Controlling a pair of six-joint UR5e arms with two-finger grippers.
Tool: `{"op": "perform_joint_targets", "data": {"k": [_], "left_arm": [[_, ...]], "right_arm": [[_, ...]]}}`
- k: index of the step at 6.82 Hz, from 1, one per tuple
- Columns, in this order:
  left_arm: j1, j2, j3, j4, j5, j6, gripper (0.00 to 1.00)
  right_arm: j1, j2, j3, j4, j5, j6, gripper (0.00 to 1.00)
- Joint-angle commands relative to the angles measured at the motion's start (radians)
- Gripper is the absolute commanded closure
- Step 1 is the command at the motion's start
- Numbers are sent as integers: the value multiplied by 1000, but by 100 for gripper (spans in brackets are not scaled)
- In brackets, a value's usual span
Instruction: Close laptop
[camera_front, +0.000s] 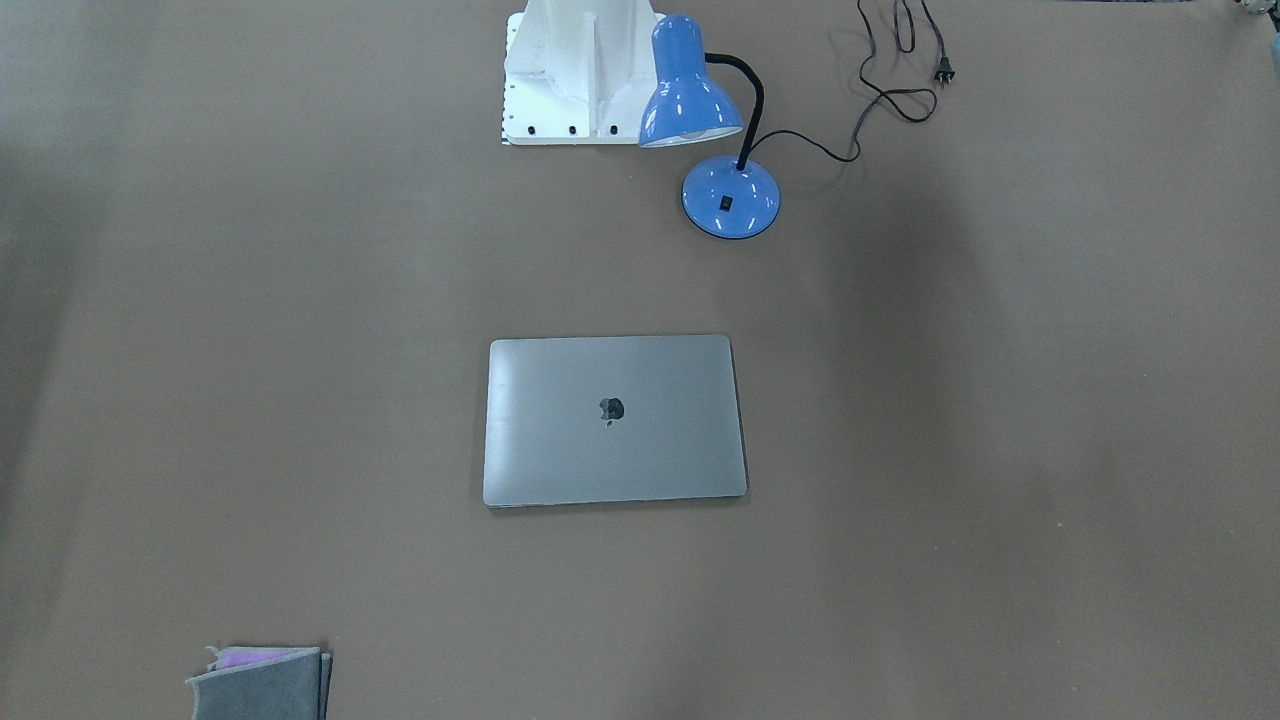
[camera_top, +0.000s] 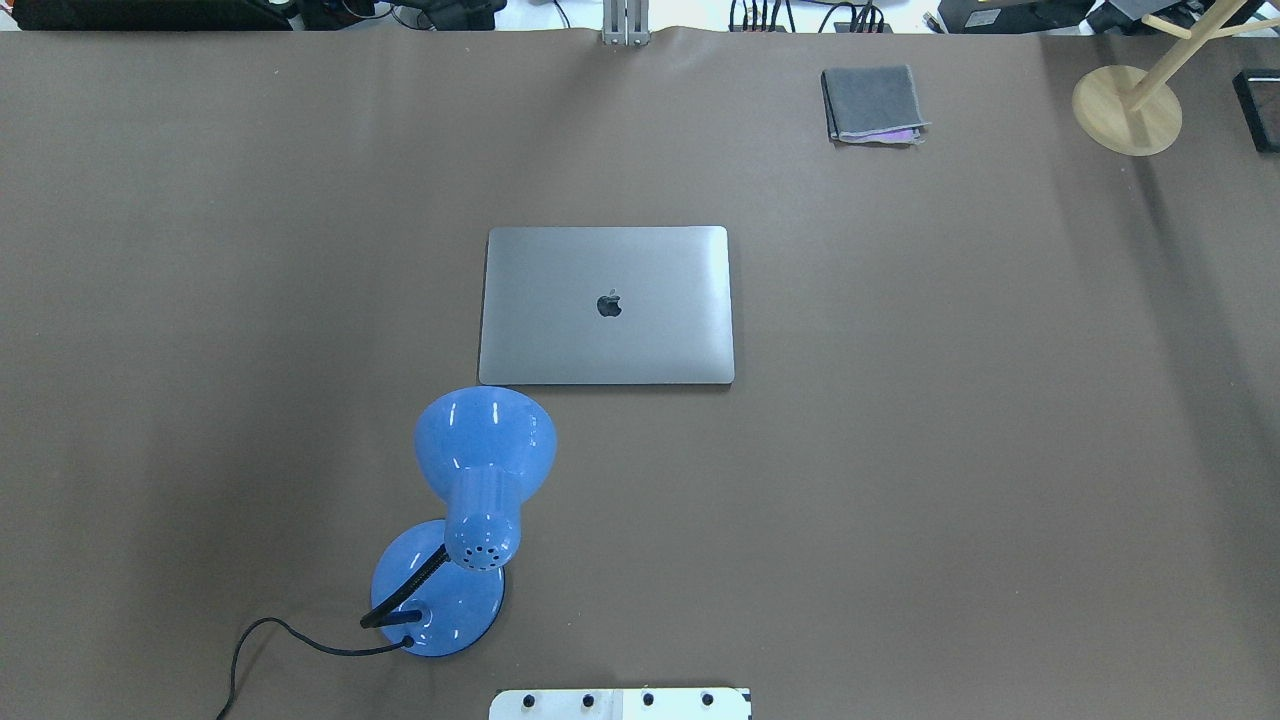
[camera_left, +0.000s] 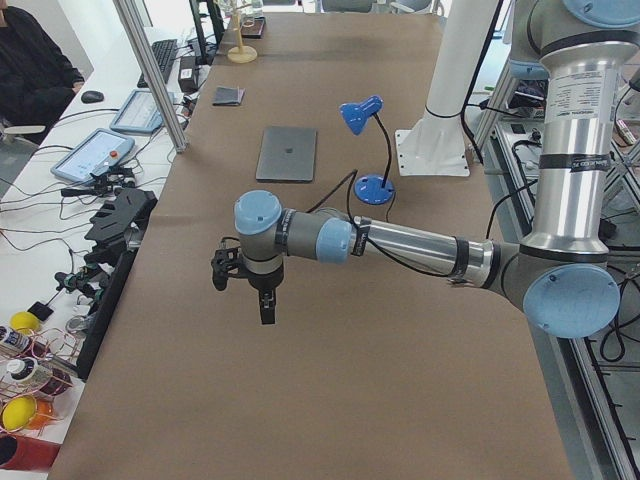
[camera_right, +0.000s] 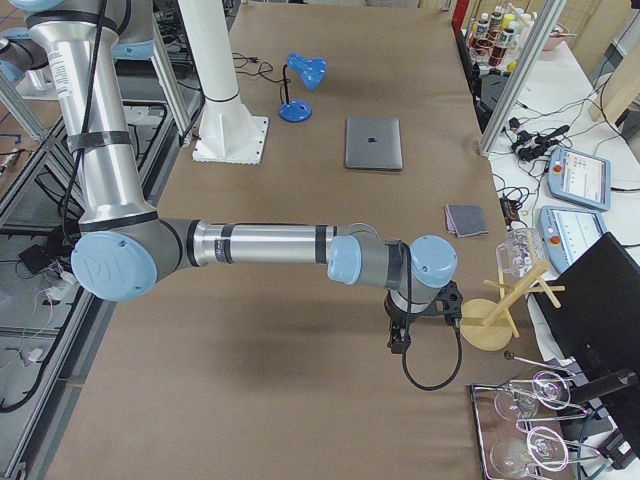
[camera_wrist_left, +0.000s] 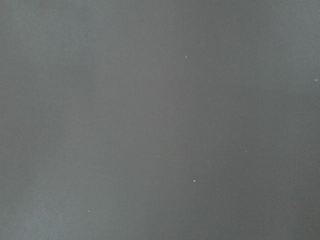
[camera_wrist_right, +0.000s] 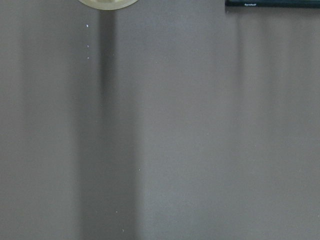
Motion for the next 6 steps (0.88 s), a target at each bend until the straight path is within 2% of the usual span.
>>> {"op": "perform_joint_targets", "data": {"k": [1, 3, 6], "left_arm": [[-17, -32, 60, -7, -9, 32, 1], [-17, -41, 48, -51, -25, 30, 1], [-19, -25, 60, -41, -19, 32, 1]], "right_arm": [[9, -14, 97, -111, 9, -3, 0], [9, -26, 111, -114, 9, 9, 0], [-3, -24, 107, -107, 4, 20, 0]]}}
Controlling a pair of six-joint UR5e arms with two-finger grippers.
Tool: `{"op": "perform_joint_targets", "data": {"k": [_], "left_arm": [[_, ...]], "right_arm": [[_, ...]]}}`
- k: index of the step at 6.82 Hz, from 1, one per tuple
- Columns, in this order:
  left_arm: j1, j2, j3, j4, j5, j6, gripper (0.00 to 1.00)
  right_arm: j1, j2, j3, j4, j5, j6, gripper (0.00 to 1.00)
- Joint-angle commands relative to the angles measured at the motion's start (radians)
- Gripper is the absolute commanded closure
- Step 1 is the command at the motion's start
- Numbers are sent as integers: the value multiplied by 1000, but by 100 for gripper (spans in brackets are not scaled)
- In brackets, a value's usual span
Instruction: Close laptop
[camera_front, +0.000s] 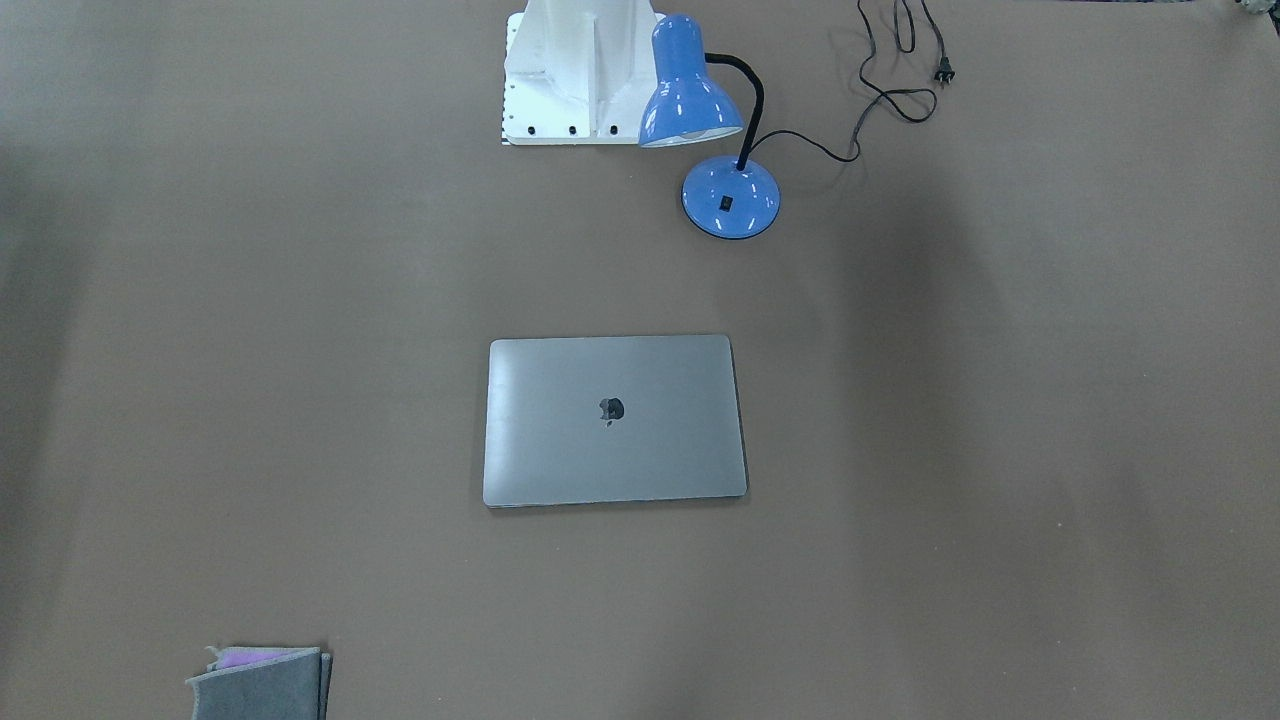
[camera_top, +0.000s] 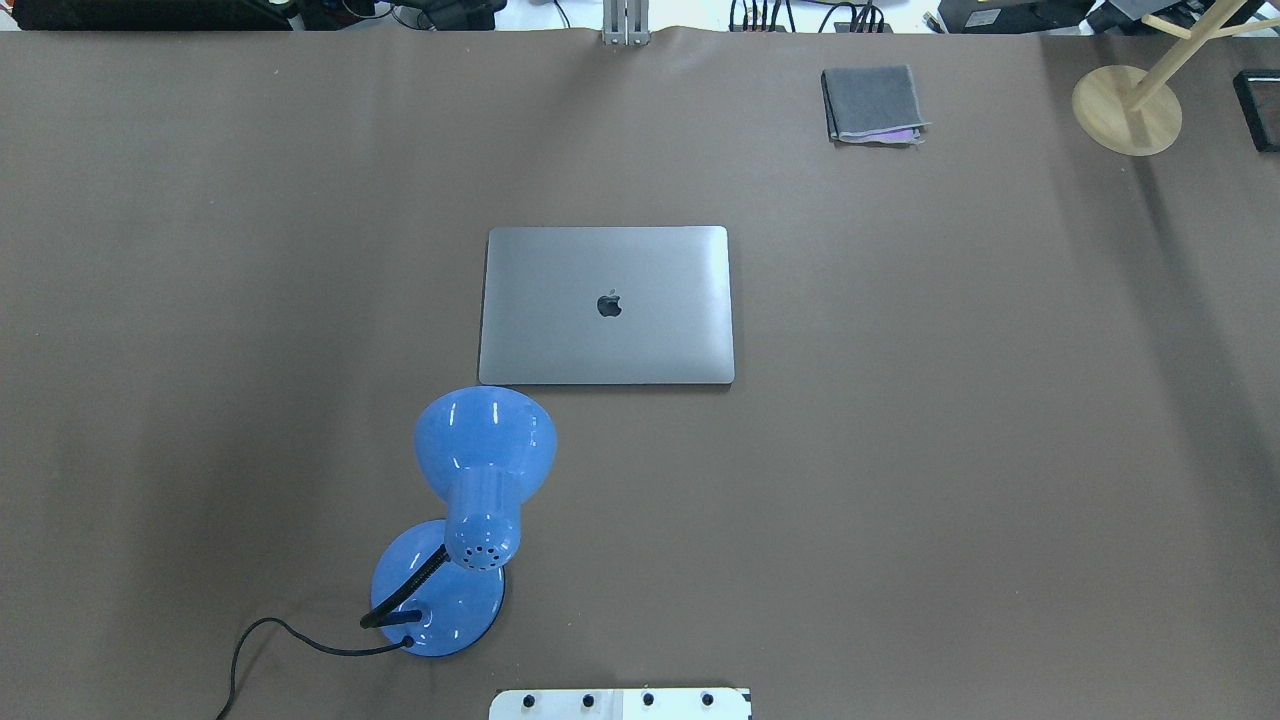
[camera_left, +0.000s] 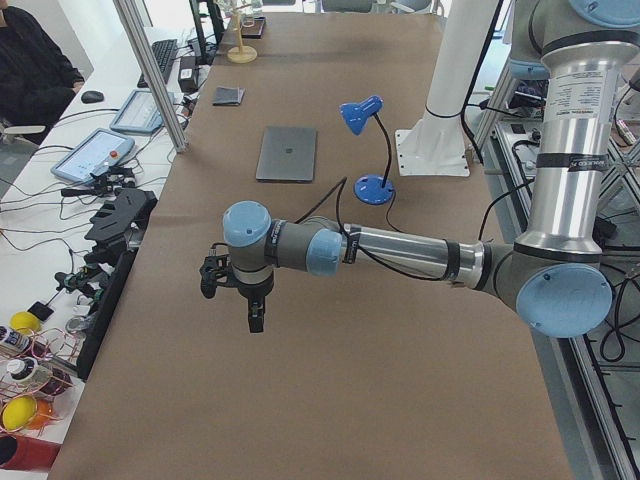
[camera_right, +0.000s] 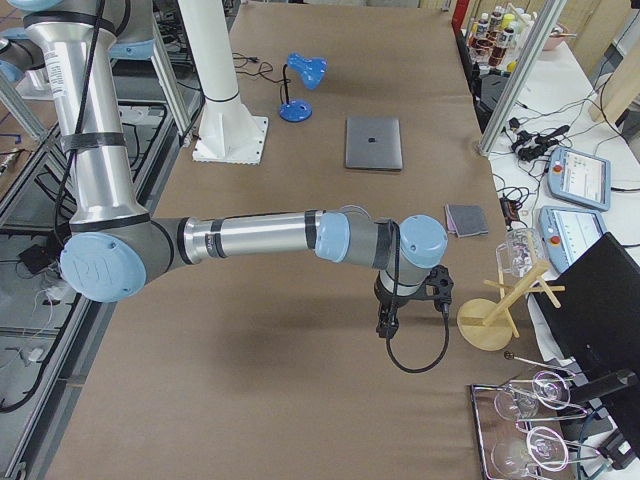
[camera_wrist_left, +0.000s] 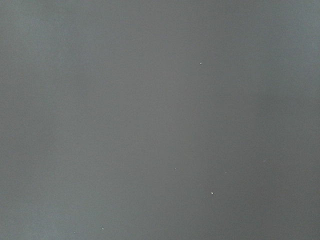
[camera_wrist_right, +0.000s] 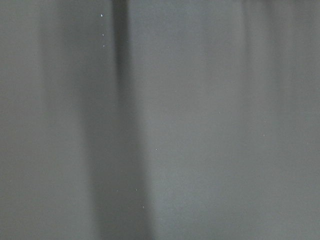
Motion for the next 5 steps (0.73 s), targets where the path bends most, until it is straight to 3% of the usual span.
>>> {"op": "perform_joint_targets", "data": {"k": [1, 5], "left_arm": [[-2, 7, 4, 3, -1, -1, 1], [-5, 7, 17, 3, -1, -1, 1]], "right_arm": [[-2, 4, -2, 3, 1, 5, 0], [-2, 7, 2, -1, 1, 5, 0]]}}
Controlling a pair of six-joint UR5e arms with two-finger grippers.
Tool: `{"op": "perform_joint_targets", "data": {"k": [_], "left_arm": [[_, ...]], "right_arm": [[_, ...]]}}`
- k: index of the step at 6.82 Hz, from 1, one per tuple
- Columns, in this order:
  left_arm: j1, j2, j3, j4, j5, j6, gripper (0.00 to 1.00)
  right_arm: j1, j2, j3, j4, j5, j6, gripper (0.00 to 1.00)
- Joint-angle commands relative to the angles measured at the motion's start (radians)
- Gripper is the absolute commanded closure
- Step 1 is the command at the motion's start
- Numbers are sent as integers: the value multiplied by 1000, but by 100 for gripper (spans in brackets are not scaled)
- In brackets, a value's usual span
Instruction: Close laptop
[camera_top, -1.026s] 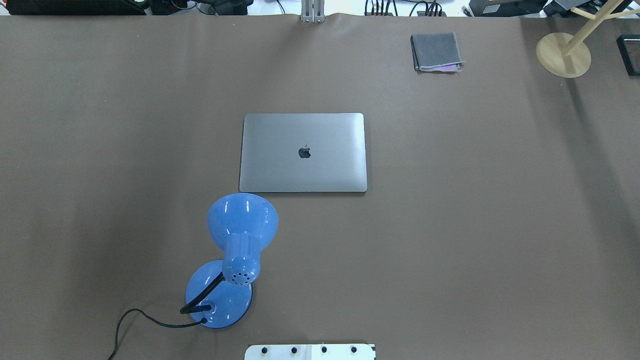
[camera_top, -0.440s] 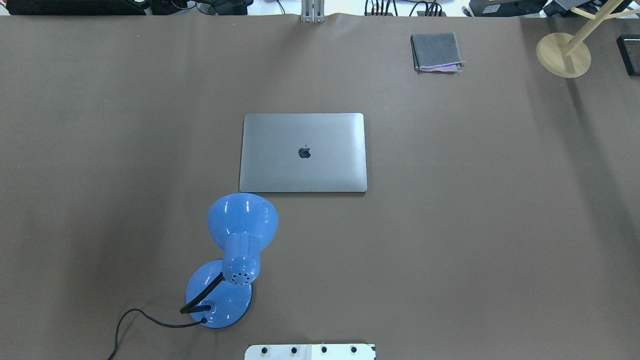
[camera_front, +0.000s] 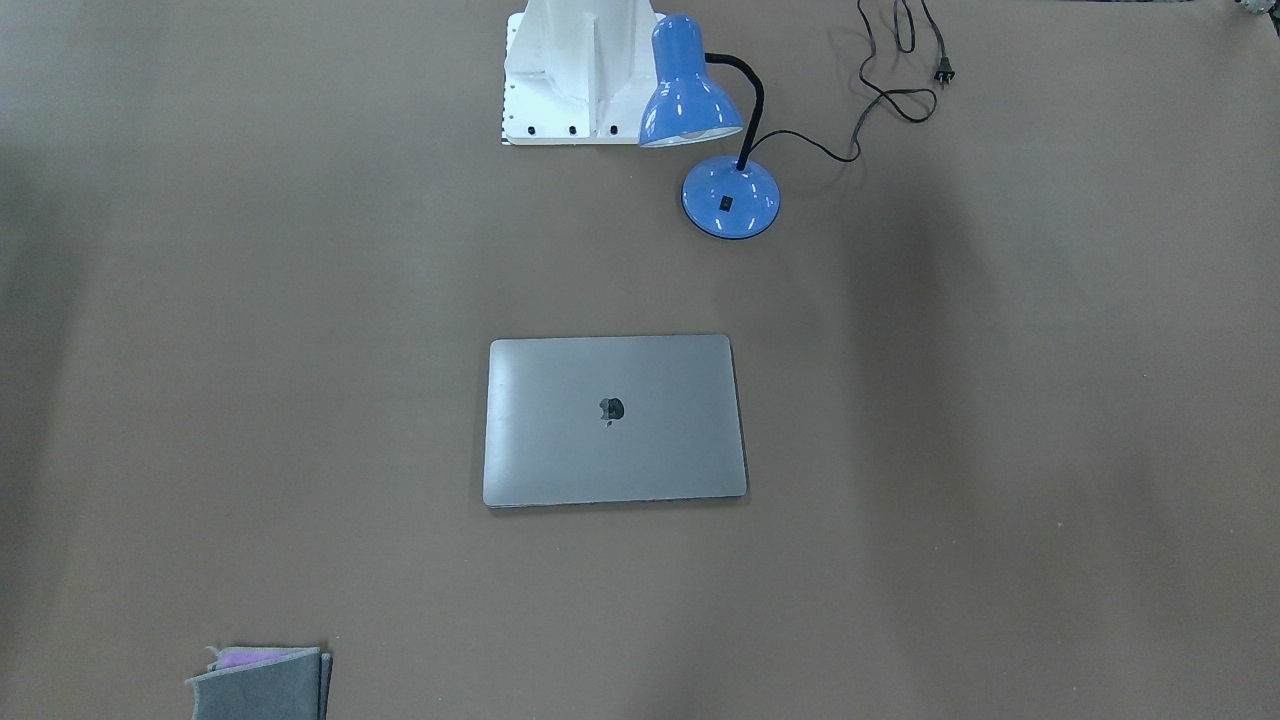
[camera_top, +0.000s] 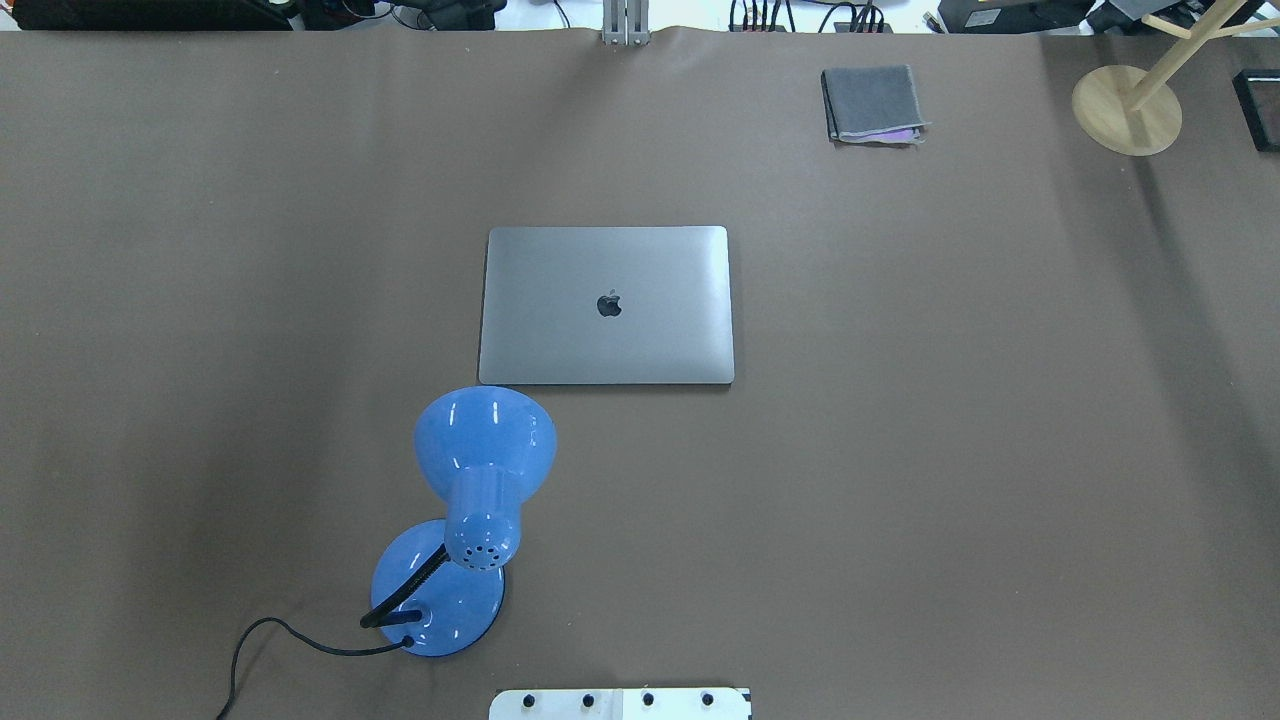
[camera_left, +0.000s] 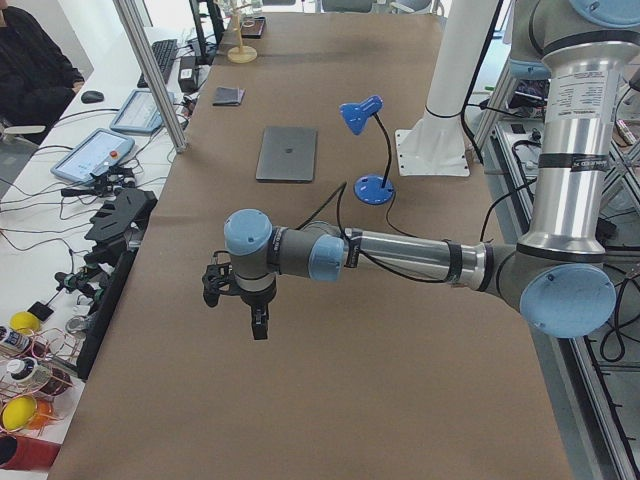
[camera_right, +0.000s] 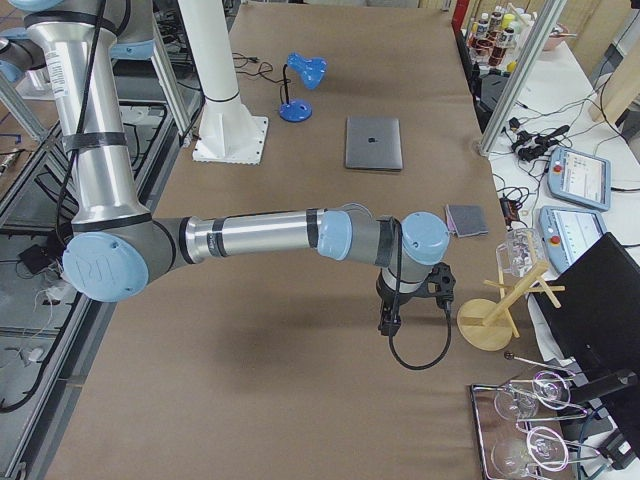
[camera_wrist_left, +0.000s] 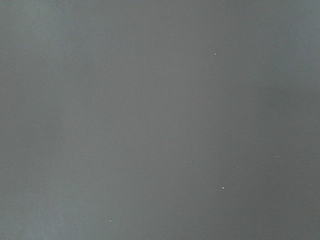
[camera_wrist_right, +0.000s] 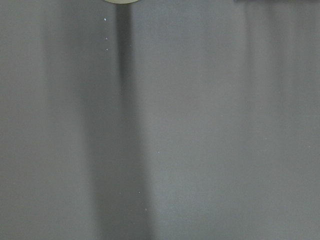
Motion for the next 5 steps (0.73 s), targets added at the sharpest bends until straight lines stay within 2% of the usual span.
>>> {"op": "perform_joint_targets", "data": {"k": [1, 5], "left_arm": [[0, -1, 2, 0, 1, 0, 1], [0, -1, 2, 0, 1, -2, 1]], "right_arm": [[0, -2, 1, -1, 0, 0, 0], [2, -11, 2, 1, 2, -1, 0]]}}
